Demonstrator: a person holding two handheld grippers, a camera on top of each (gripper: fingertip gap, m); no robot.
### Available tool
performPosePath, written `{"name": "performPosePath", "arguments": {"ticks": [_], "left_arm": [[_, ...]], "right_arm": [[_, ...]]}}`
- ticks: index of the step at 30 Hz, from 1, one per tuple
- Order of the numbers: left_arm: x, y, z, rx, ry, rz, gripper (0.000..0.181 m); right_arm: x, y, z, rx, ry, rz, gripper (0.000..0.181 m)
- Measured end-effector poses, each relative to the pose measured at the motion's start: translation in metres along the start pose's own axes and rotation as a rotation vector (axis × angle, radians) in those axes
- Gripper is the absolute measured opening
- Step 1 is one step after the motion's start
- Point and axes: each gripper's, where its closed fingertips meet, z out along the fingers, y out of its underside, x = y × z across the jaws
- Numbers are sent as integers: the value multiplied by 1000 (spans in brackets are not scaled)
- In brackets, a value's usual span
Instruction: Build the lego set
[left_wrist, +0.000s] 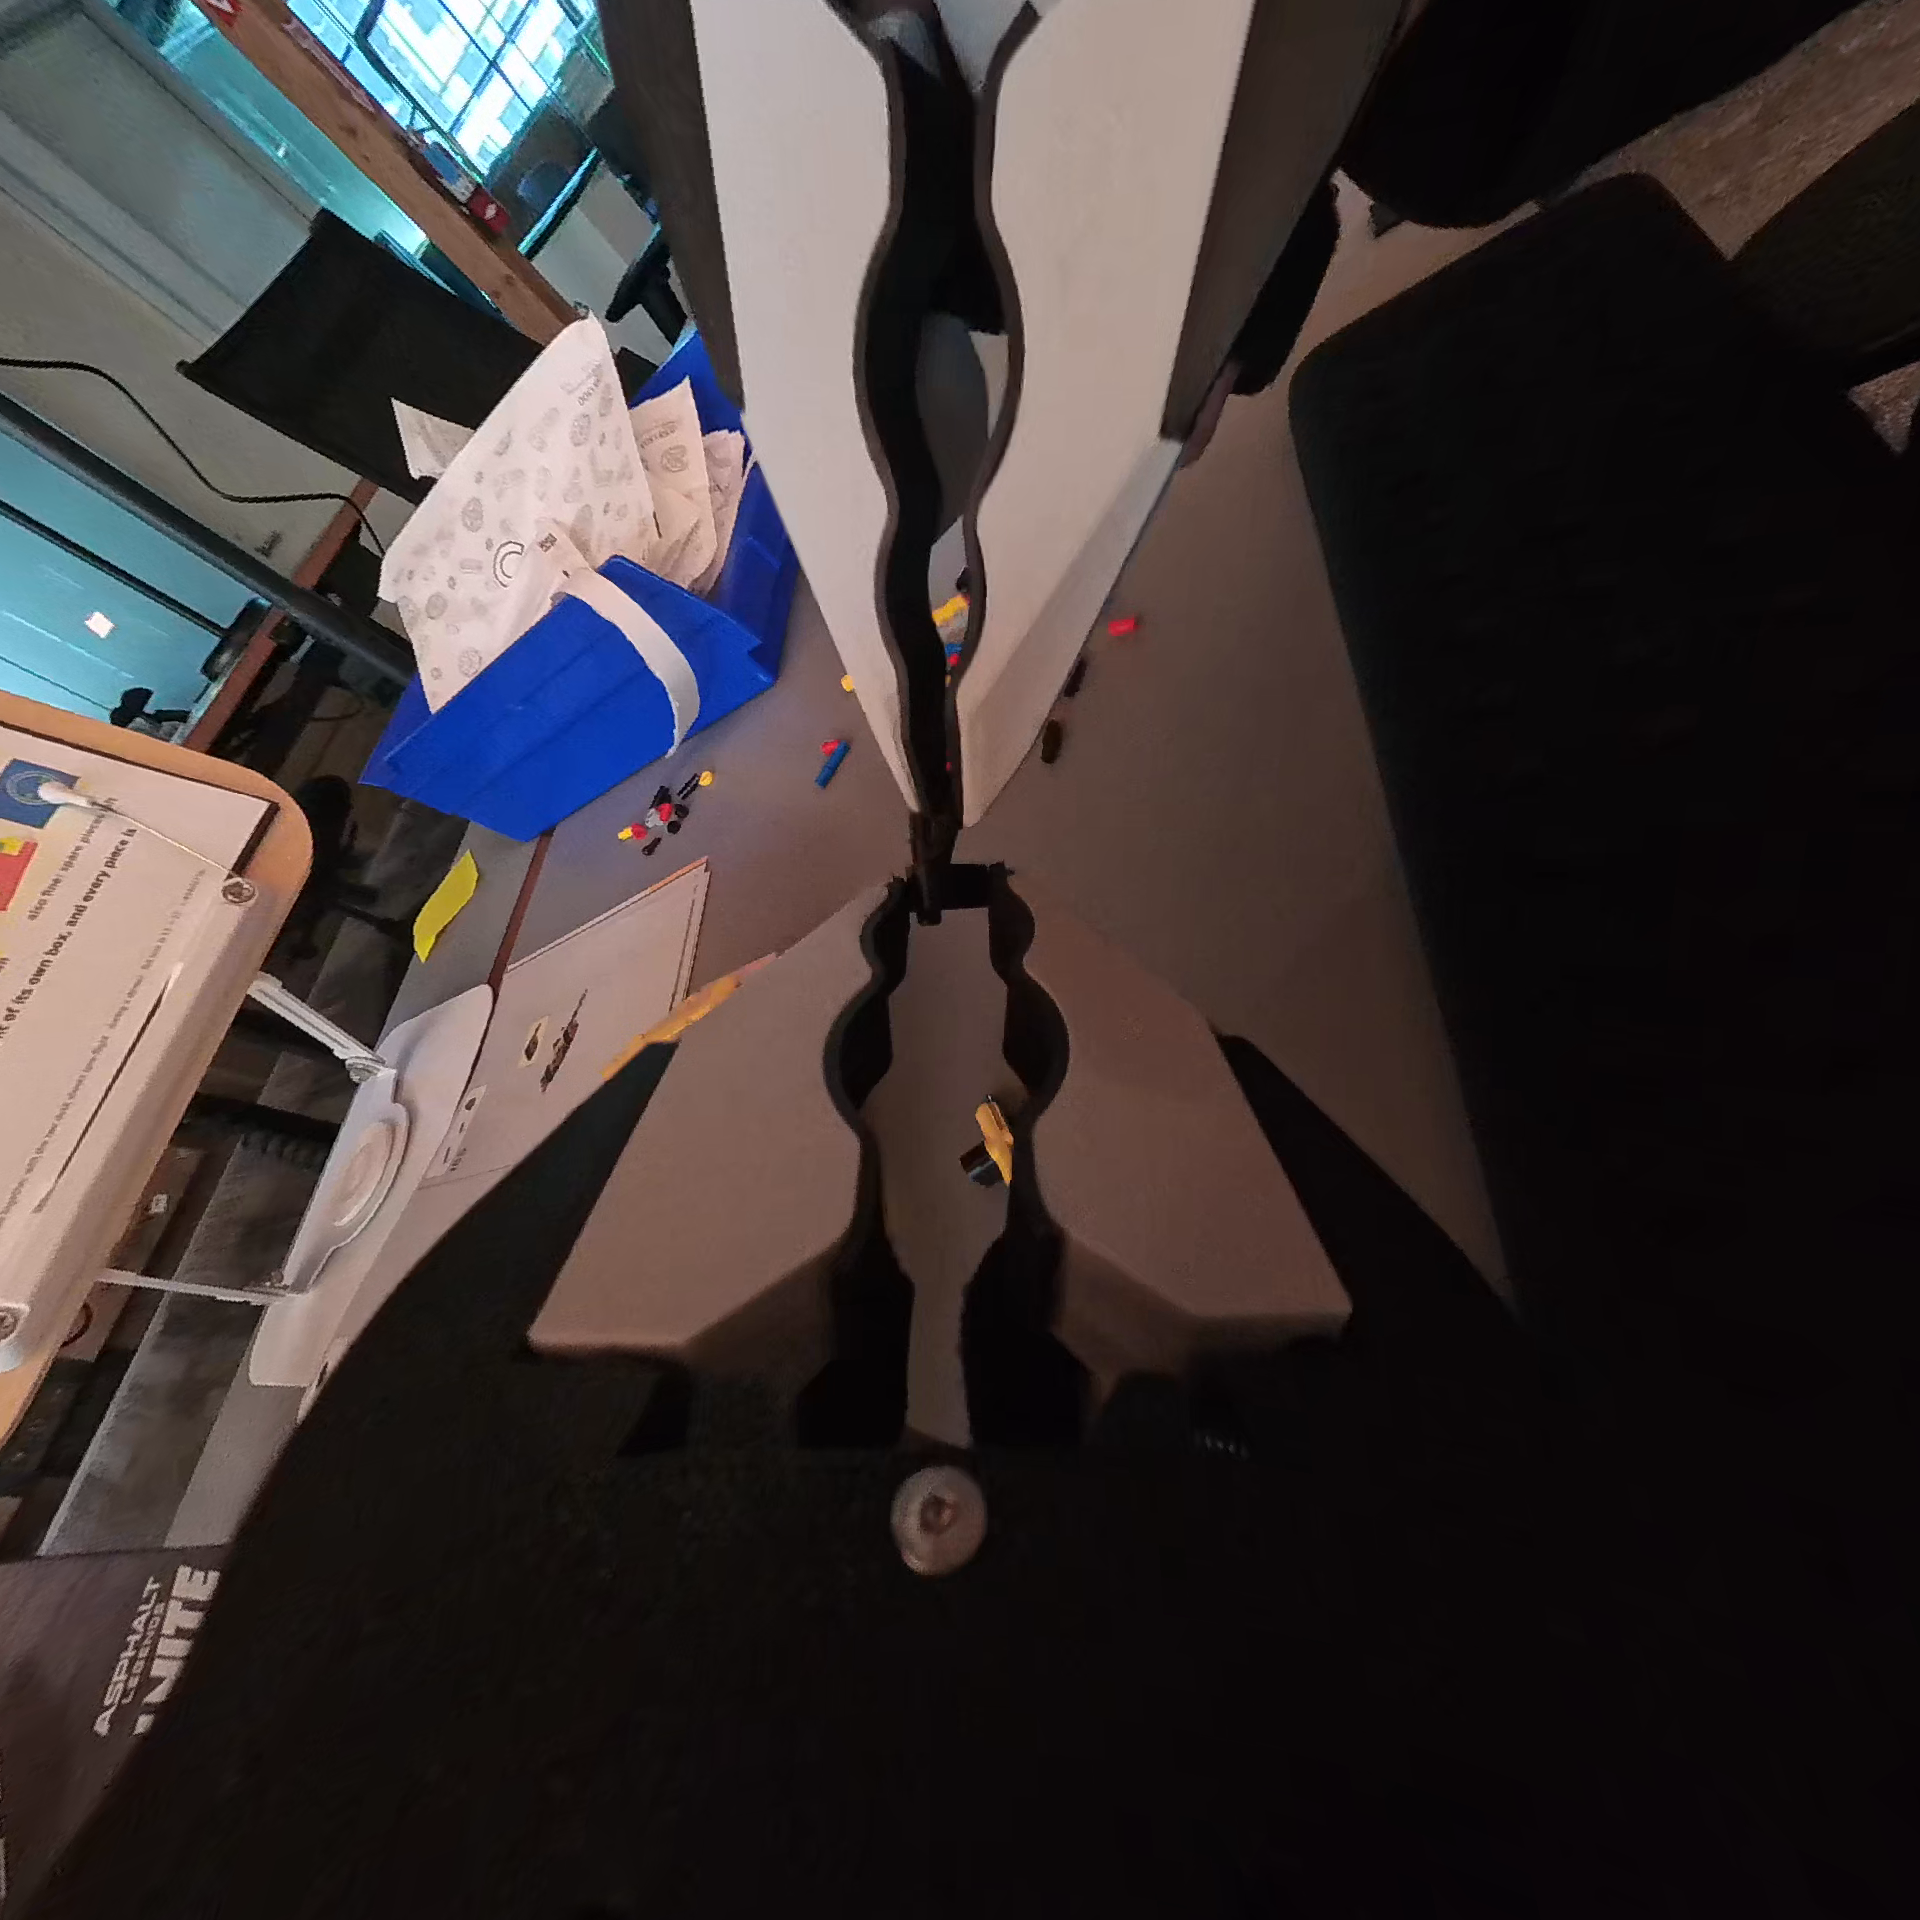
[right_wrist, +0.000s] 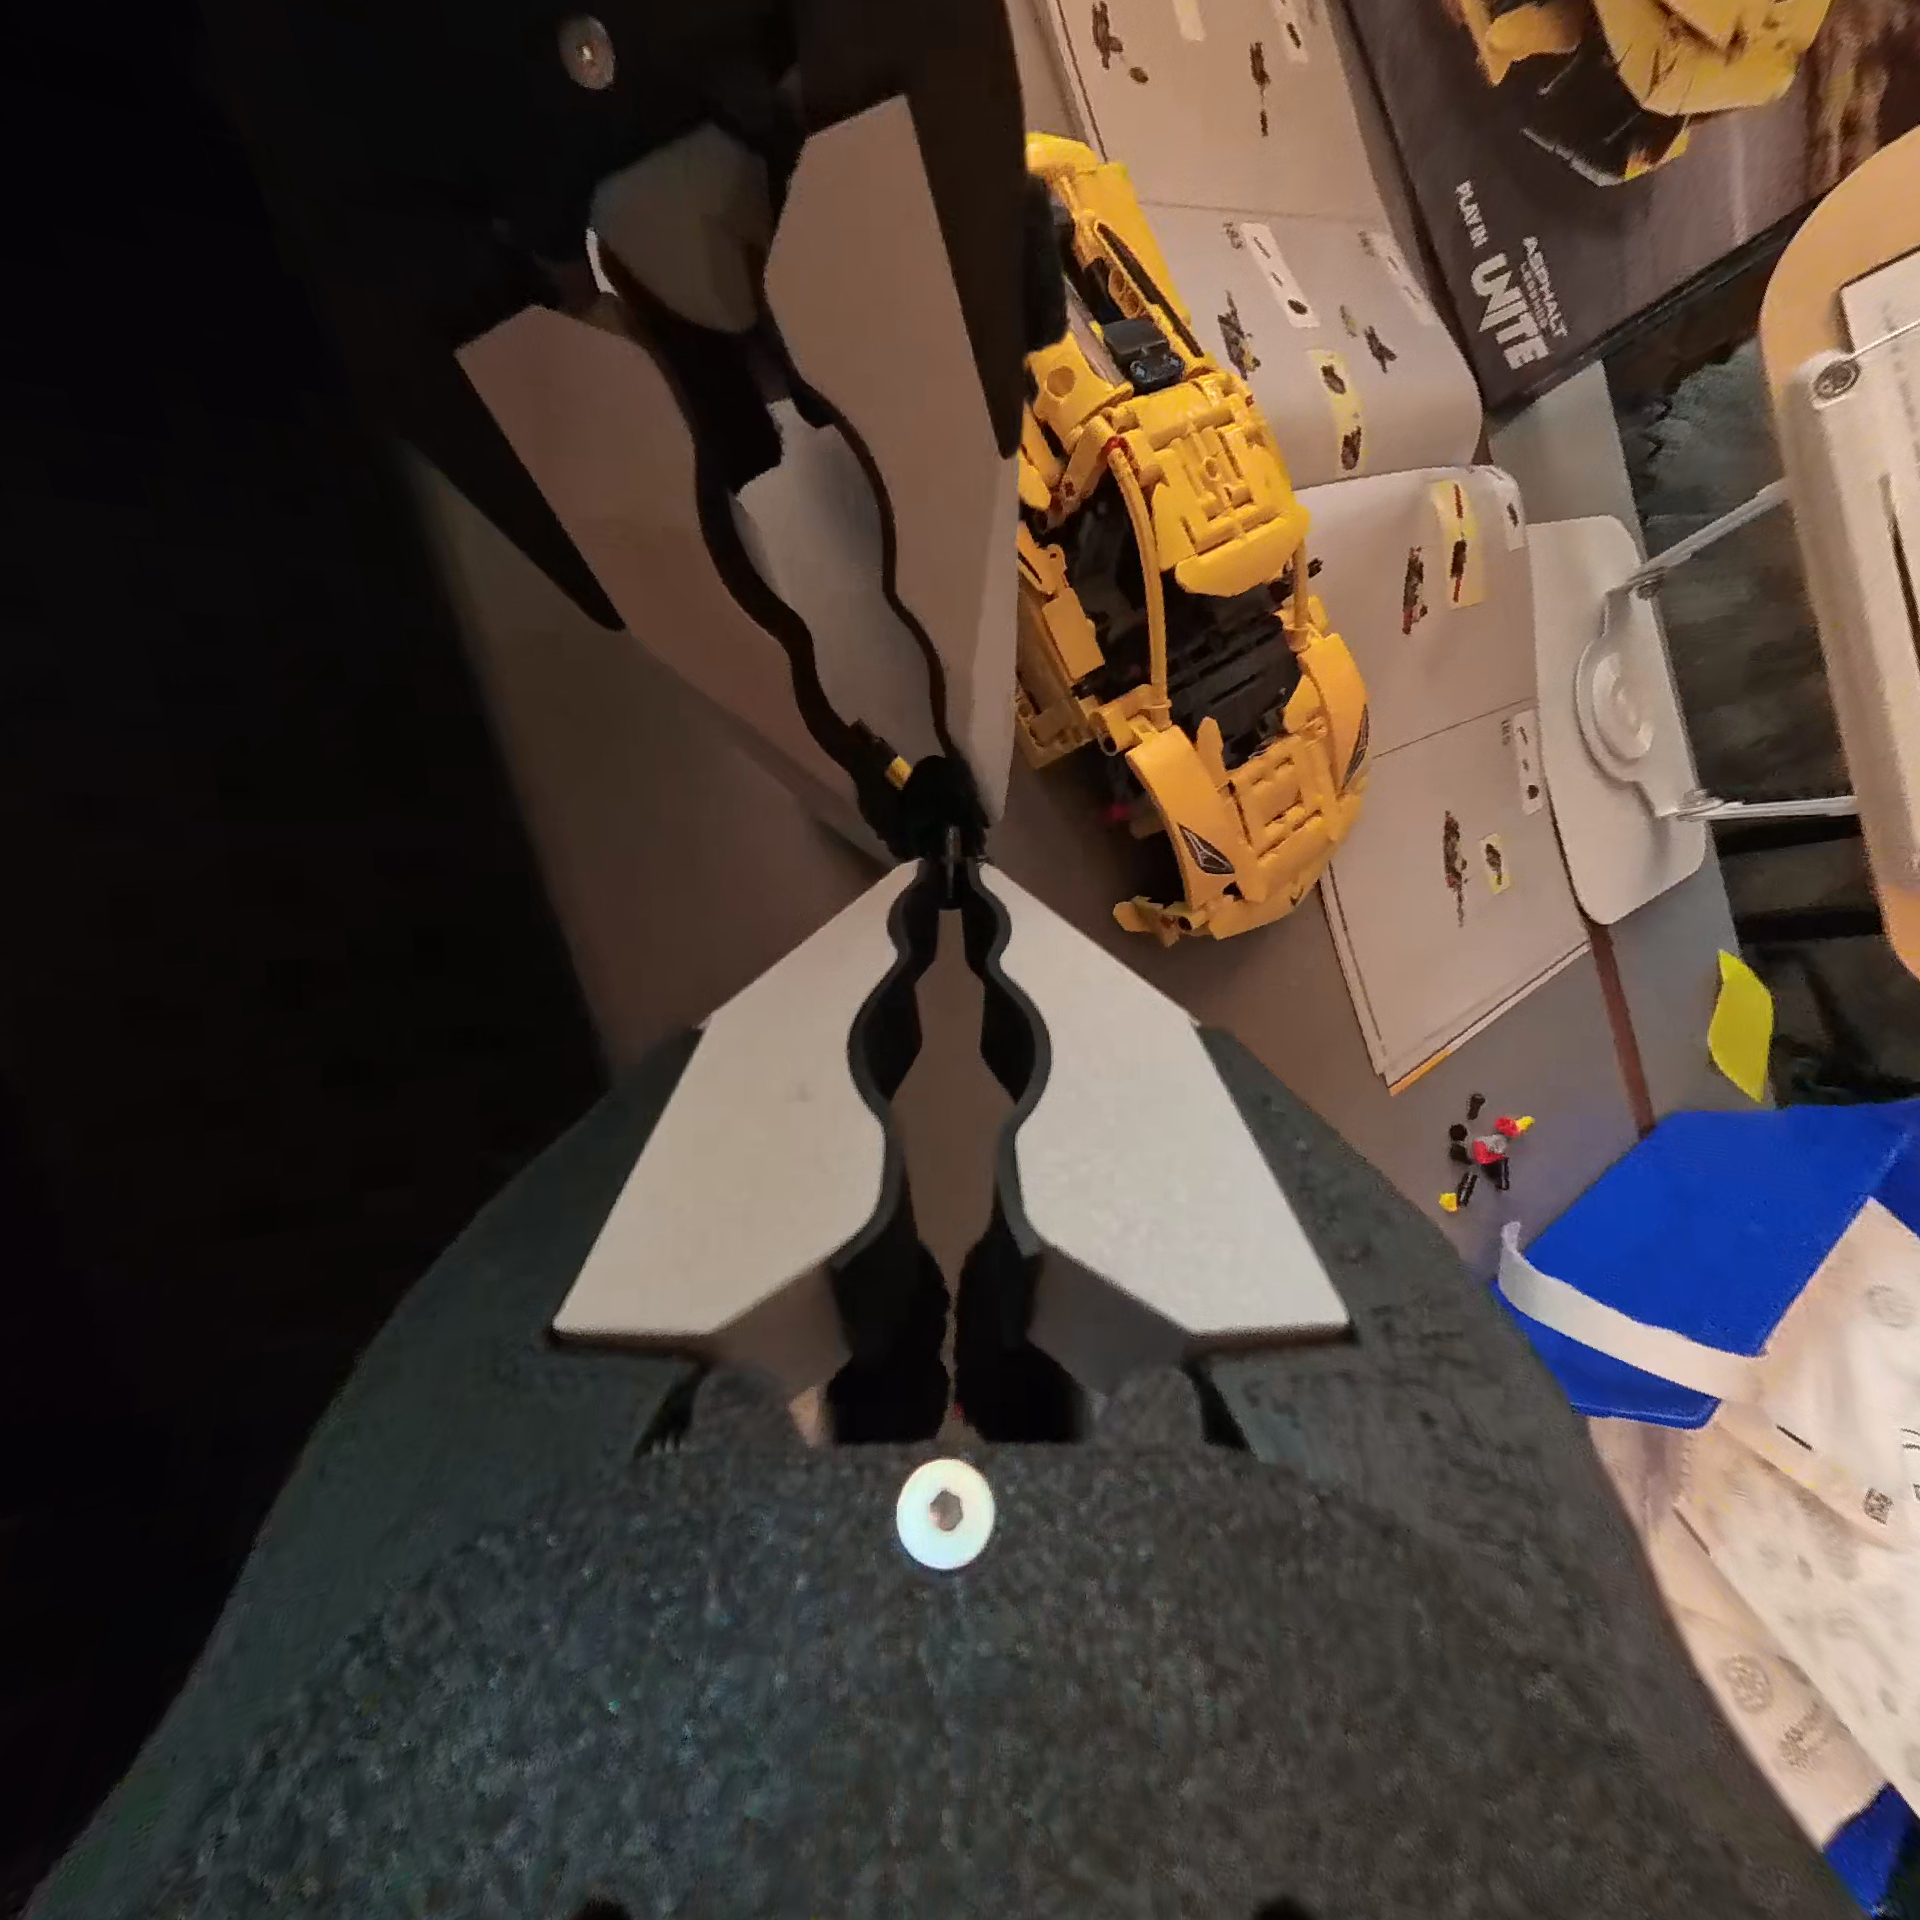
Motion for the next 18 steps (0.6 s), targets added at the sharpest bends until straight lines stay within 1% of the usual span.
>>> {"name": "performPosePath", "arguments": {"ticks": [4, 6, 8, 11, 15, 18], "left_arm": [[4, 2, 2, -17, 19, 6, 14], [6, 6, 4, -40, 24, 16, 14], [6, 8, 5, -58, 15, 32, 14], [5, 9, 5, -71, -4, 50, 14], [7, 10, 7, -98, -22, 105, 14], [8, 11, 7, -109, -17, 104, 13]], "right_arm": [[-1, 2, 3, -31, 34, -64, 4], [-3, 4, 6, -78, 48, -104, 4], [-3, 4, 8, -107, 77, -157, 3], [-2, 2, 10, -112, 105, -200, 3], [-4, 4, 12, -104, 76, -196, 3], [-6, 4, 13, -119, 71, -215, 3]]}}
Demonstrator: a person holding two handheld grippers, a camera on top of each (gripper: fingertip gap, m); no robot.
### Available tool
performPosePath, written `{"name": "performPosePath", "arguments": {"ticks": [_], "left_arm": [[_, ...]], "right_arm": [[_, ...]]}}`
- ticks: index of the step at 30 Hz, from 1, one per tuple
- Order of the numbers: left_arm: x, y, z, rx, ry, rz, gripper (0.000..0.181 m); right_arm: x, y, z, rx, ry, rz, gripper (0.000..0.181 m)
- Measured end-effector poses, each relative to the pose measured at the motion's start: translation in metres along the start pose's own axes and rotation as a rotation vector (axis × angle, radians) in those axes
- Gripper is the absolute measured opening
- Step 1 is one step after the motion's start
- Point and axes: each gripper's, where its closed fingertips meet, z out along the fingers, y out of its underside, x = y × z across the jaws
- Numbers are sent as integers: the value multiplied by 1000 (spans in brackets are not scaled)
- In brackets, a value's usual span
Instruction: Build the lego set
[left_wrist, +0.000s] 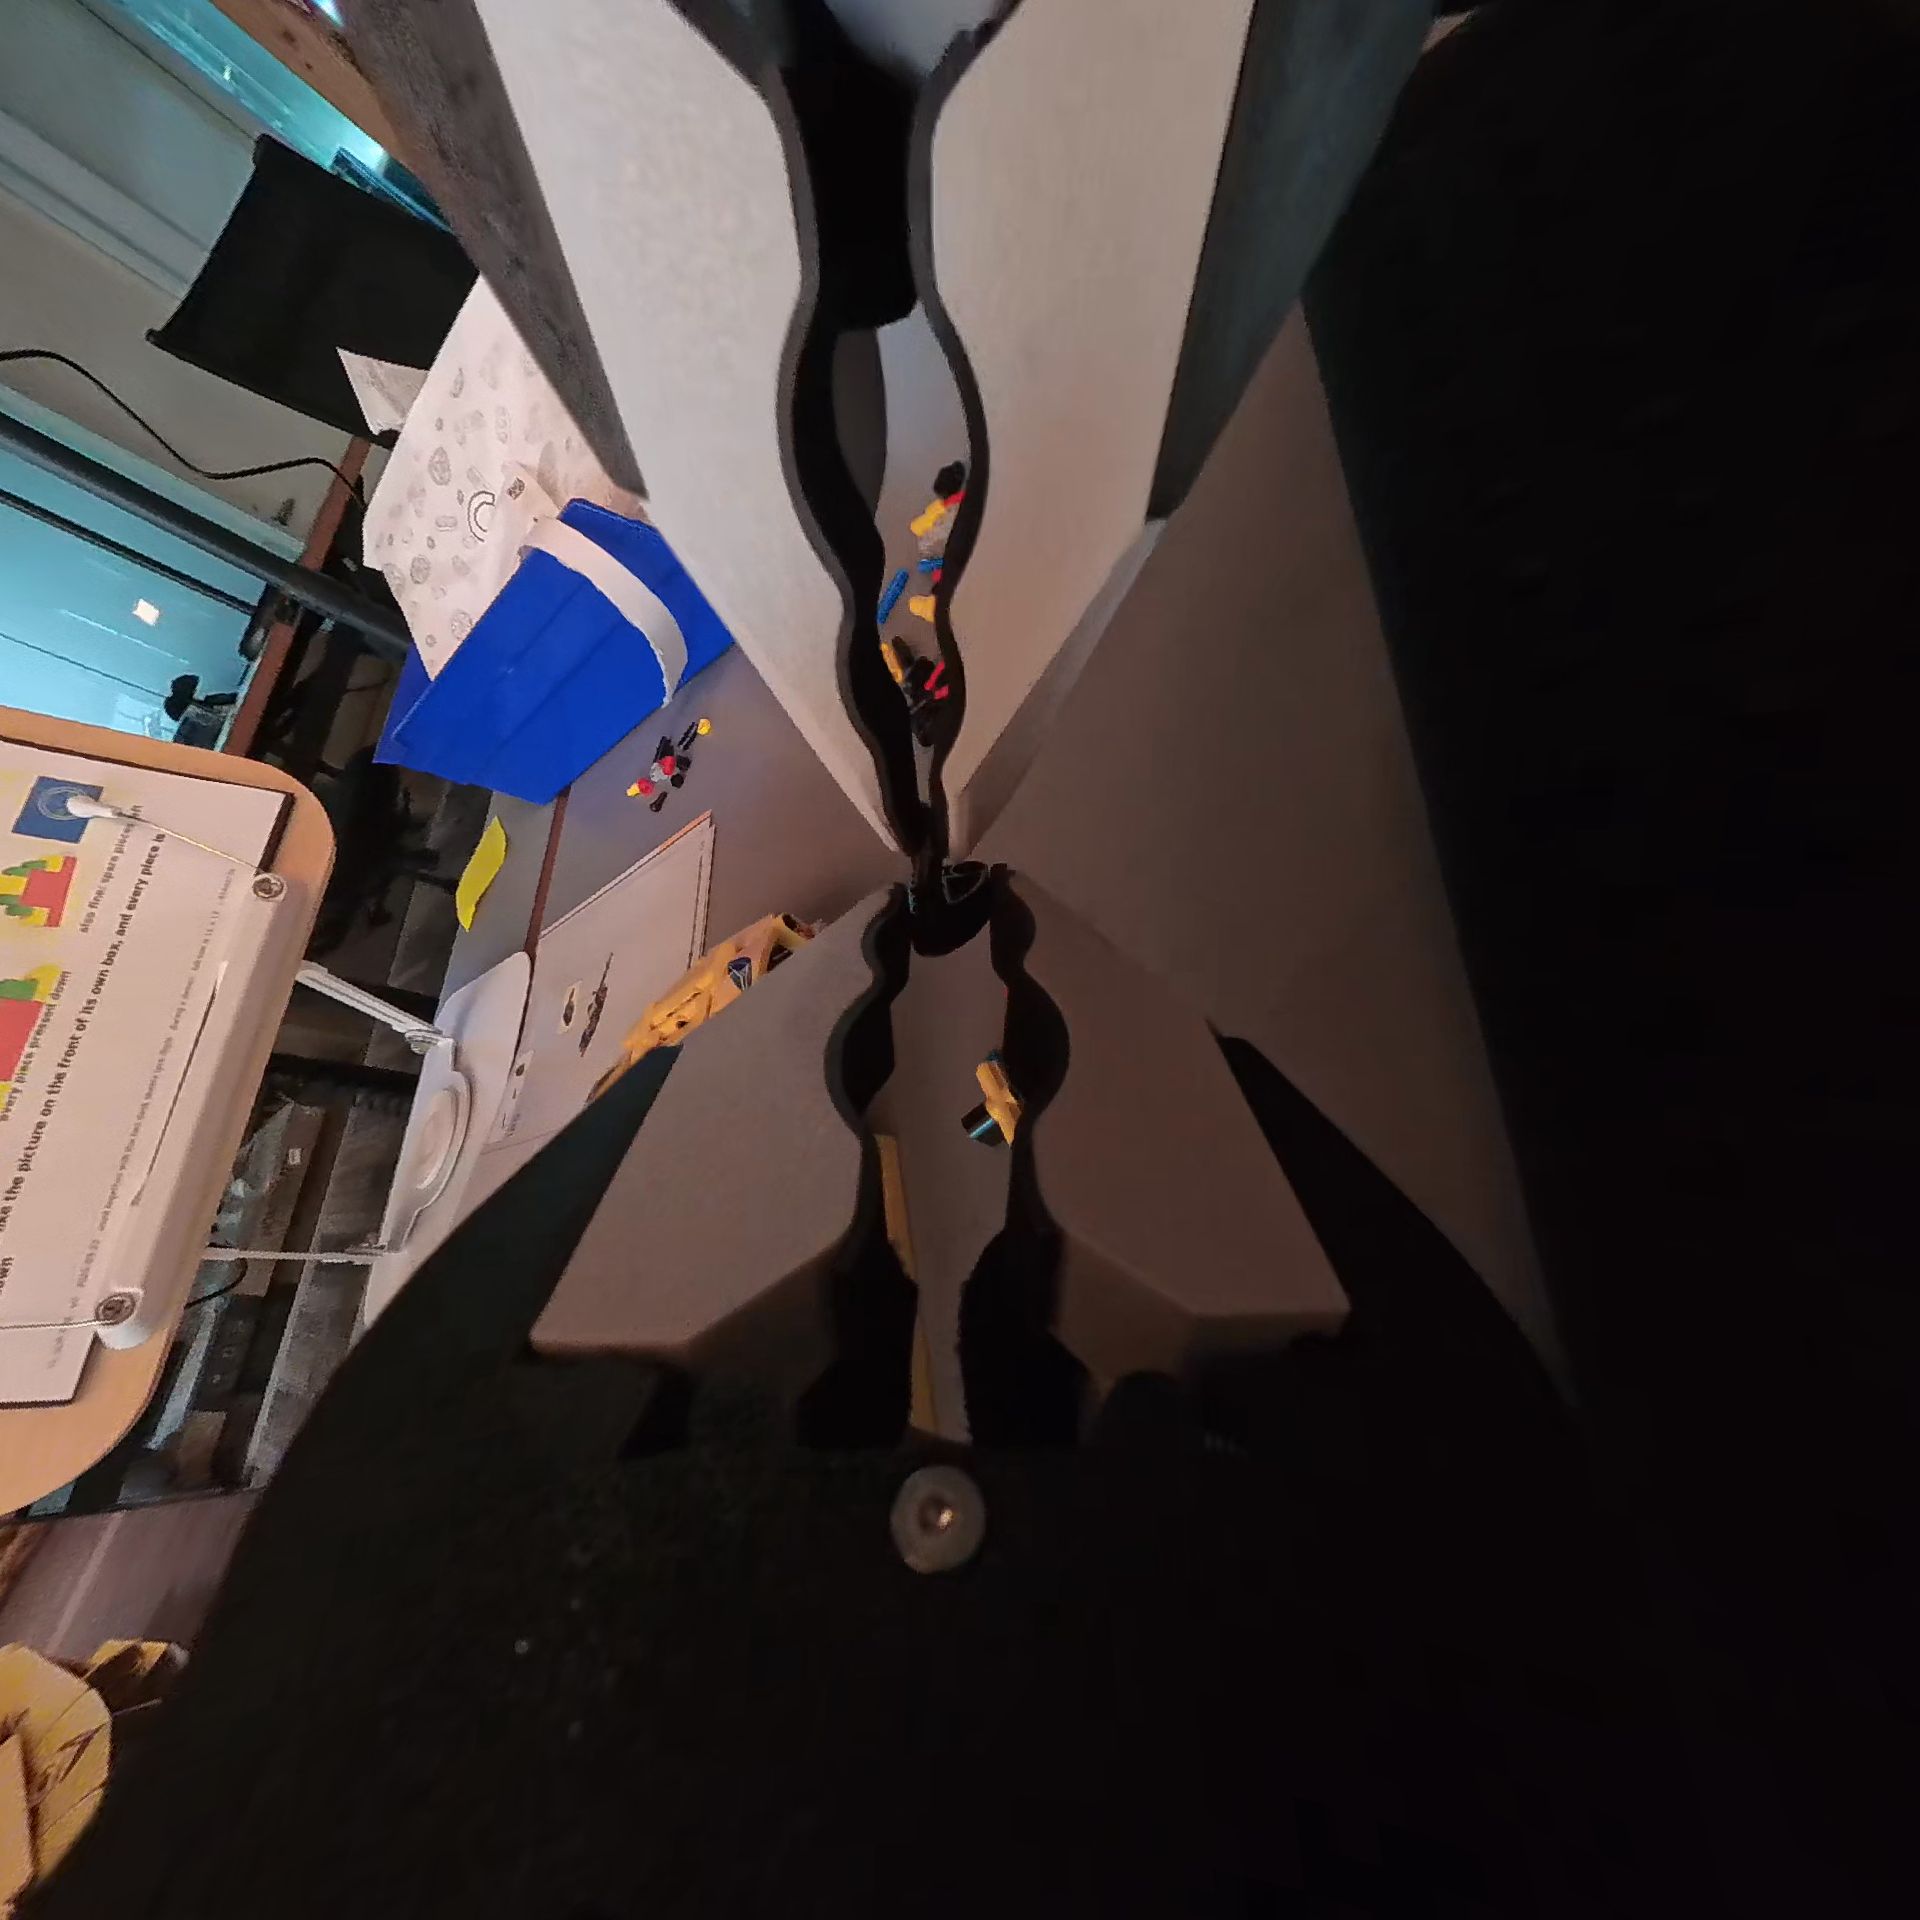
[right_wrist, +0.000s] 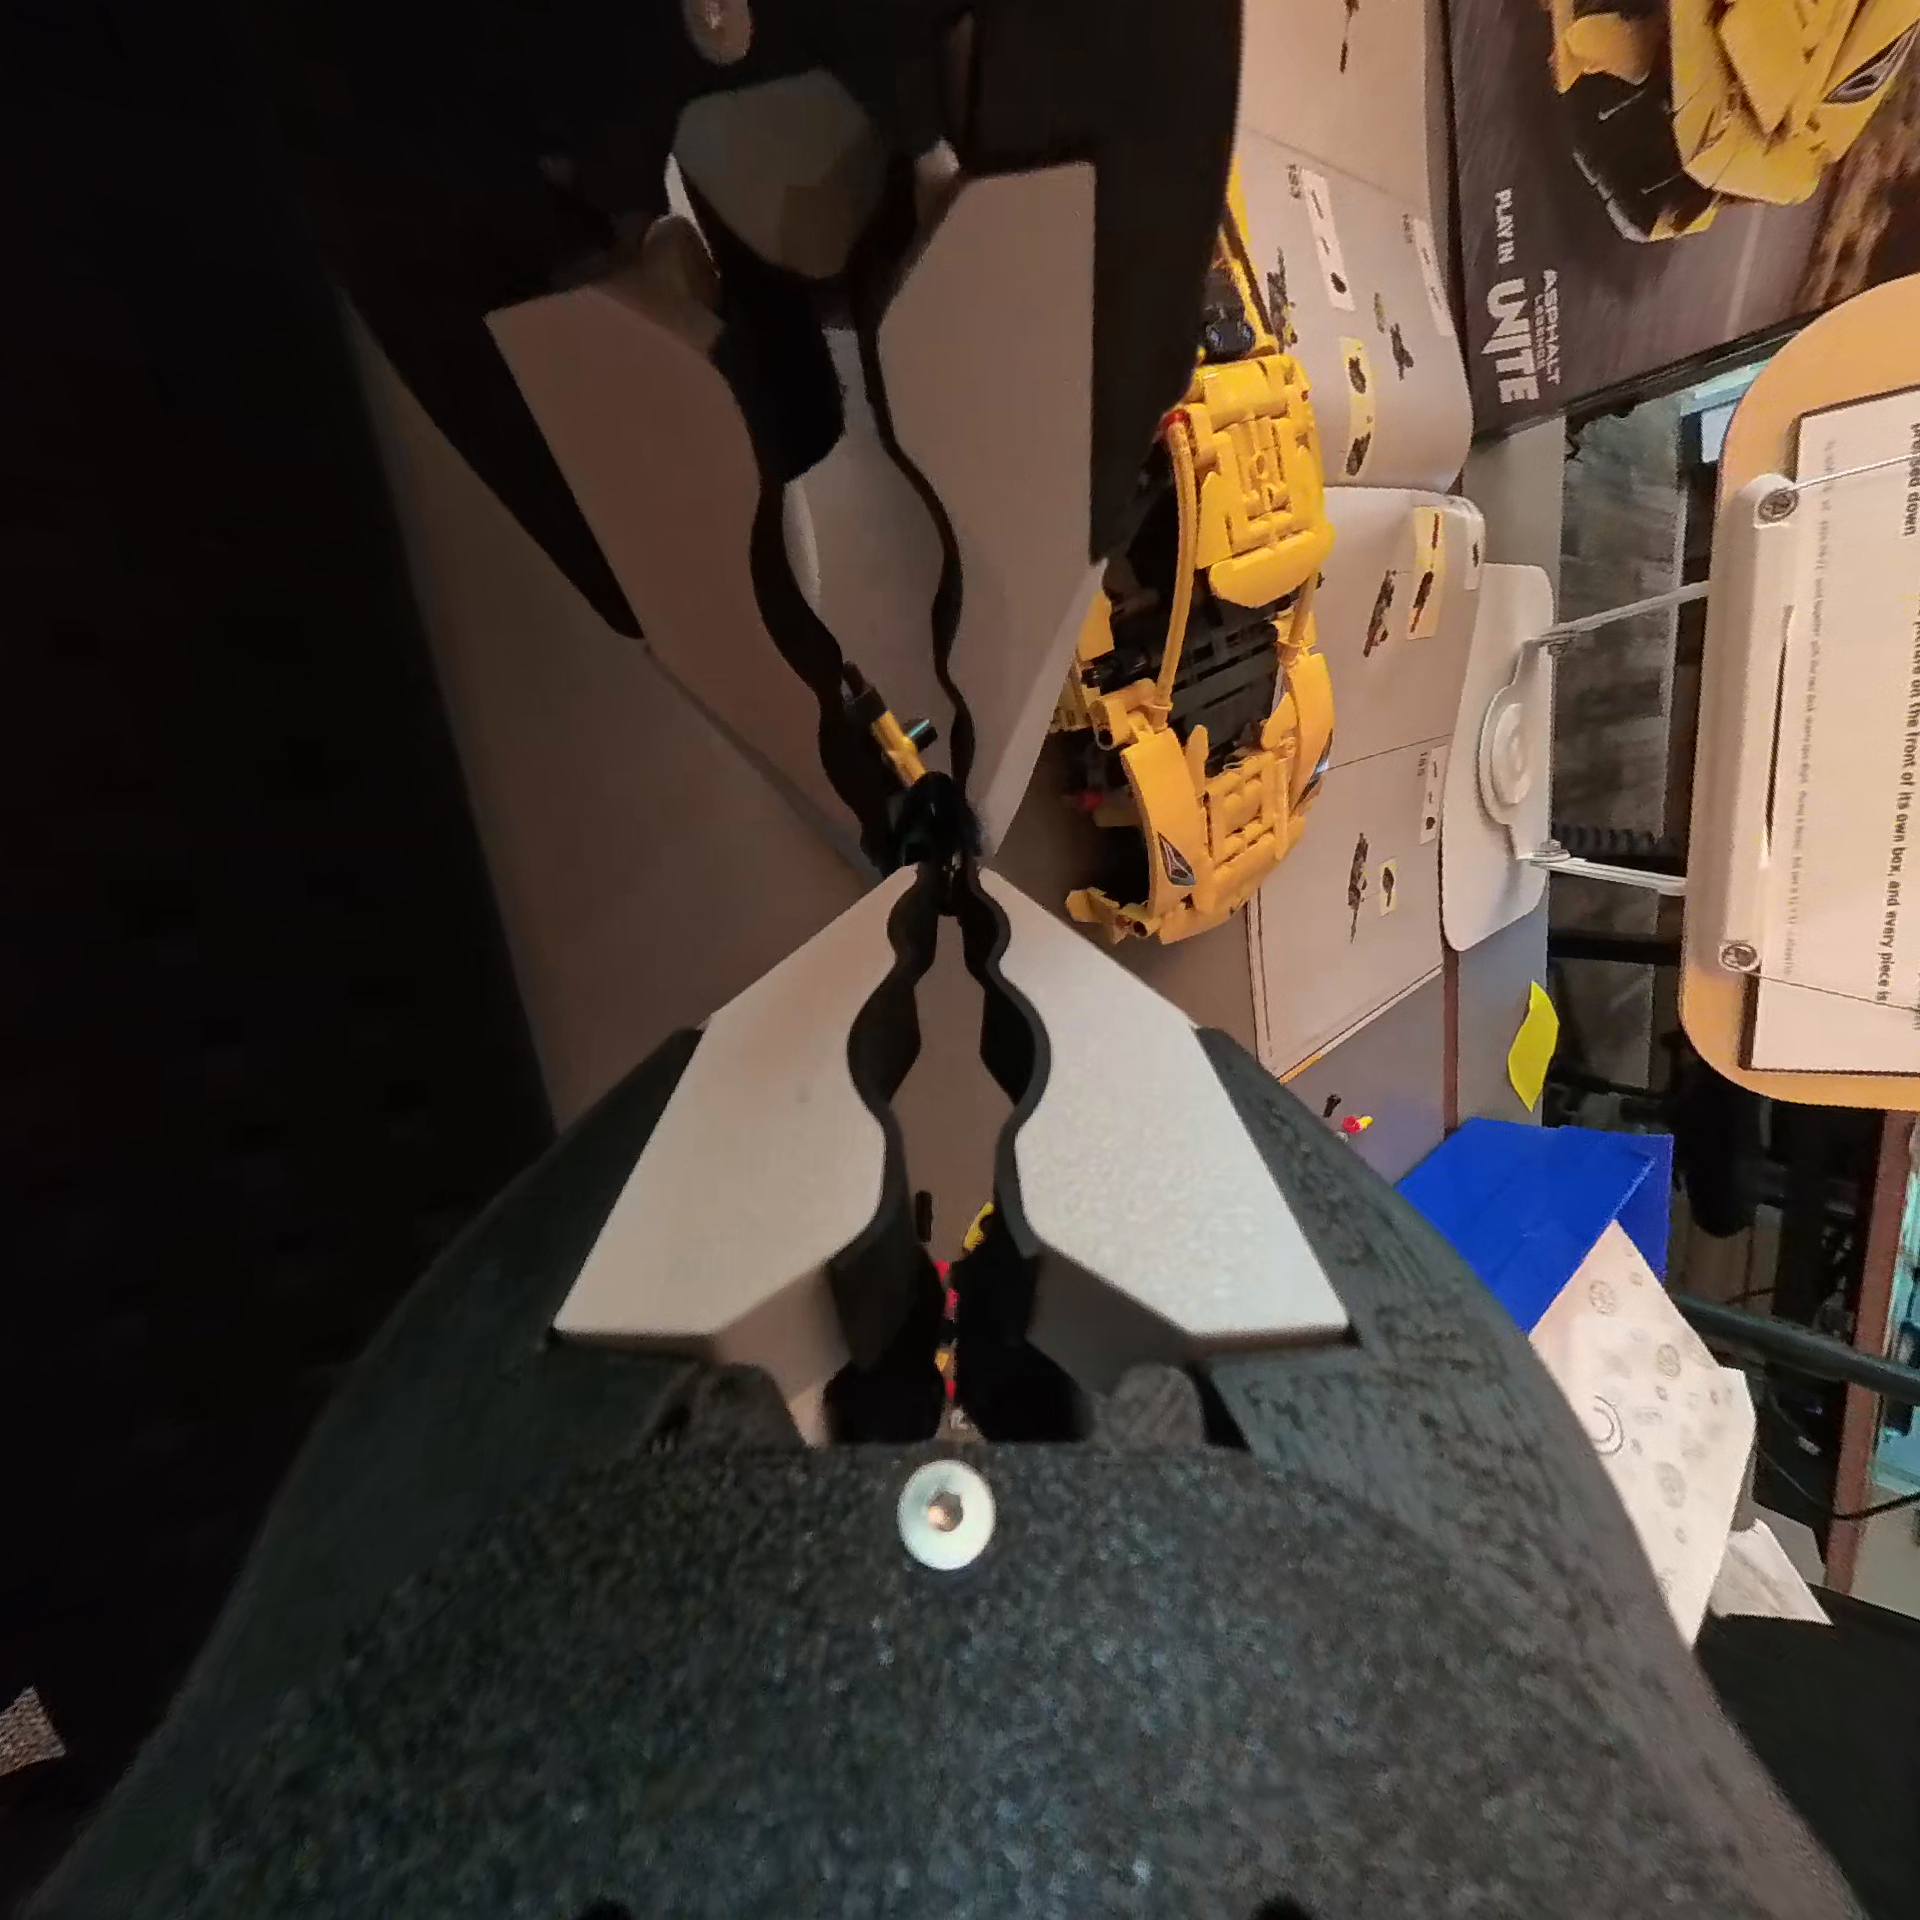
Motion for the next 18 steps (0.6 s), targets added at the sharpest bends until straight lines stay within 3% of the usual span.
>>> {"name": "performPosePath", "arguments": {"ticks": [9, 18], "left_arm": [[0, 1, 2, -30, -13, 1, 13], [-2, -4, -2, 39, 40, -117, 14]], "right_arm": [[0, 0, 3, 23, -40, 75, 3], [4, -2, -4, 63, -22, 46, 4]]}}
